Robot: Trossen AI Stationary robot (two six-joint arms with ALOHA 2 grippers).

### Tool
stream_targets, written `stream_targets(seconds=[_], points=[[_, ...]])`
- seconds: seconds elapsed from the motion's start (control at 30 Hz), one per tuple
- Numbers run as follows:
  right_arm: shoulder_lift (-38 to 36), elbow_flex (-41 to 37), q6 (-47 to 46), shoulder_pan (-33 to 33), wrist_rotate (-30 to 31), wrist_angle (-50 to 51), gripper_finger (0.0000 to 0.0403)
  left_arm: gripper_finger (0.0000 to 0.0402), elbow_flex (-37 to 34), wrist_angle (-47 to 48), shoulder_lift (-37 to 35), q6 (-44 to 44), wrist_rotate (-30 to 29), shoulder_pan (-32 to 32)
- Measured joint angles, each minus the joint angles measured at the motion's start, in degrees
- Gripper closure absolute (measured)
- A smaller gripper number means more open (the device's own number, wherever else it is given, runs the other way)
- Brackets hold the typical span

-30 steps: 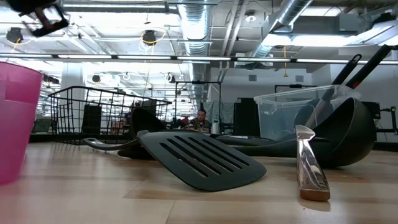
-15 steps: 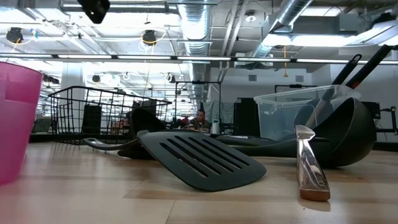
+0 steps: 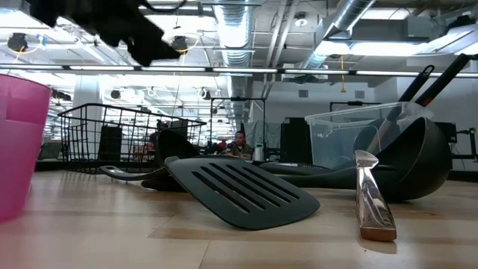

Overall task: Pick & Place Kitchen Items
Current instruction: Put the slotted spatula into the transparent bin

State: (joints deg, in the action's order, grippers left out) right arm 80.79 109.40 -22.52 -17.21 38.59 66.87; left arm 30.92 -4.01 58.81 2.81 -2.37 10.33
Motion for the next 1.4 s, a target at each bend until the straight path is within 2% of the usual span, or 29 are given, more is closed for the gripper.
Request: stream_targets(seconds=[0.27,0.57,0.73,1.07,1.4], points=[[0.0,0.0,0.0,0.0,0.0,0.0,0.0243,0.0136,0.0,-0.4,10.4,-6.2,6.9,0.8],[0.0,0.0,-1.4,0.0,-1.4,0.1,0.0244,0.0143,0.0,-3.5,19.4,-13.3,10.0,0.8],[0.0,0.0,-1.5,0.0,-1.4,0.2,0.0246,0.0143,0.0,-5.3,22.4,-14.5,13.5,0.2],[0.0,0.0,-1.5,0.0,-1.4,0.1,0.0245,0.0148,0.4,-5.3,25.4,-18.3,13.8,-1.8],[0.0,0.0,-1.5,0.0,-1.4,0.2,0.0245,0.0149,4.7,-1.6,30.6,-20.6,17.1,-3.7]])
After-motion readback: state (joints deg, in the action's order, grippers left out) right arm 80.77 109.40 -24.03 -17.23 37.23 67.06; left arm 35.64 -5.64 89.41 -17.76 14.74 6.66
